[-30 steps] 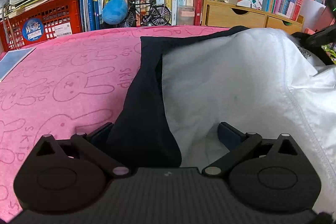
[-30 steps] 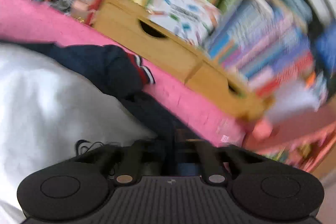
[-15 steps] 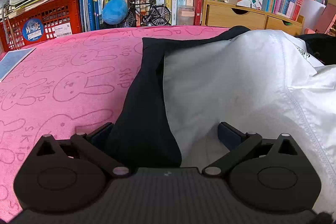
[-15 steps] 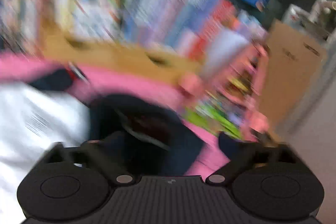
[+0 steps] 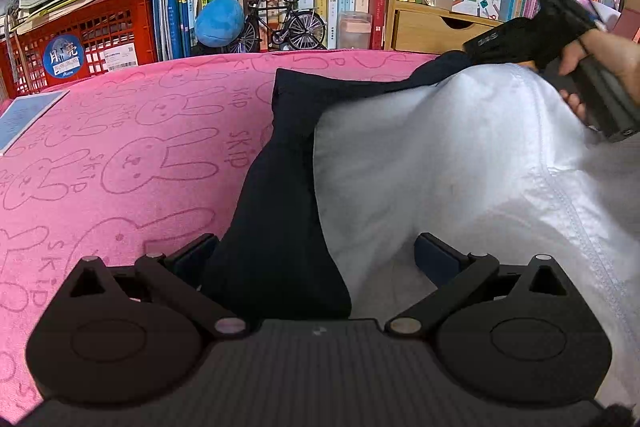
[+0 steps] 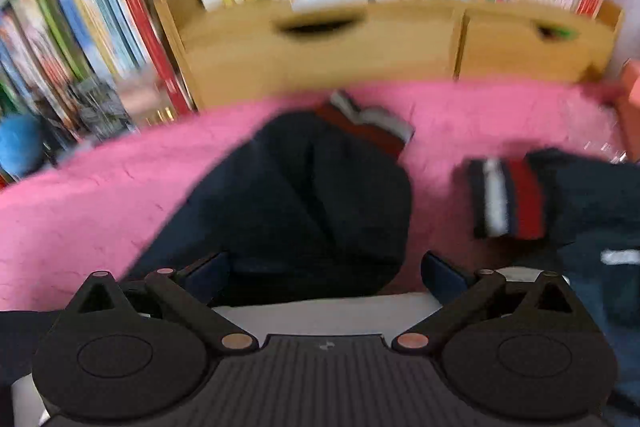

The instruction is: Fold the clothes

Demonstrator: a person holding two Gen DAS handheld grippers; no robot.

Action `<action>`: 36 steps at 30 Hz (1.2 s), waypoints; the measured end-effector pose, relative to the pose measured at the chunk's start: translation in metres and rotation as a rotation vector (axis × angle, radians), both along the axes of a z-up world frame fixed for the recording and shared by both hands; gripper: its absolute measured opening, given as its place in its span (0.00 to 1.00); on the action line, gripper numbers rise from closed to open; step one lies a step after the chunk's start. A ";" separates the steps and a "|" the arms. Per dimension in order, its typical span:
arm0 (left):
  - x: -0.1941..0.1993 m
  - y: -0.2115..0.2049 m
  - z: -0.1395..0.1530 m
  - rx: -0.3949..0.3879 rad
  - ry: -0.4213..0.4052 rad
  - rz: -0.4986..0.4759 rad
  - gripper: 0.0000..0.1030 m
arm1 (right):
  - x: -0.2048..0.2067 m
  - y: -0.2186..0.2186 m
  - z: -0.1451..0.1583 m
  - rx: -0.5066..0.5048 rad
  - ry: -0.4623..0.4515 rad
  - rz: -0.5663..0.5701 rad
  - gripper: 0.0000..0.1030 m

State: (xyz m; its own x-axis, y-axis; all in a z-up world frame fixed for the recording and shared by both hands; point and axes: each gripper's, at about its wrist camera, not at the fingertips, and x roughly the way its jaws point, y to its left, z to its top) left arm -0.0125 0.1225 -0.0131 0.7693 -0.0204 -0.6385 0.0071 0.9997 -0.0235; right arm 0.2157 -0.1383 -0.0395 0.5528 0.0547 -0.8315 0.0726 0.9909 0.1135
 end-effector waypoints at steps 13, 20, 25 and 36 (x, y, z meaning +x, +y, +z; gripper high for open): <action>-0.002 0.005 0.001 -0.042 -0.010 -0.011 1.00 | -0.033 0.137 0.099 0.435 -0.171 0.558 0.19; -0.002 0.007 0.001 -0.056 -0.013 -0.013 1.00 | -0.077 0.190 0.144 0.453 -0.327 0.843 0.74; -0.002 0.007 0.002 -0.058 -0.013 -0.012 1.00 | -0.056 0.138 0.118 0.177 -0.312 0.581 0.84; -0.003 0.007 0.001 -0.064 -0.015 -0.002 1.00 | -0.057 0.178 0.035 0.149 -0.010 0.538 0.63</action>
State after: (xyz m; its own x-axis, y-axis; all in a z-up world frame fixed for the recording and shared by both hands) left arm -0.0155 0.1290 -0.0118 0.7788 -0.0620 -0.6242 0.0097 0.9962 -0.0868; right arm 0.1586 0.0401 -0.0043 0.4224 0.4477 -0.7881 -0.4411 0.8611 0.2528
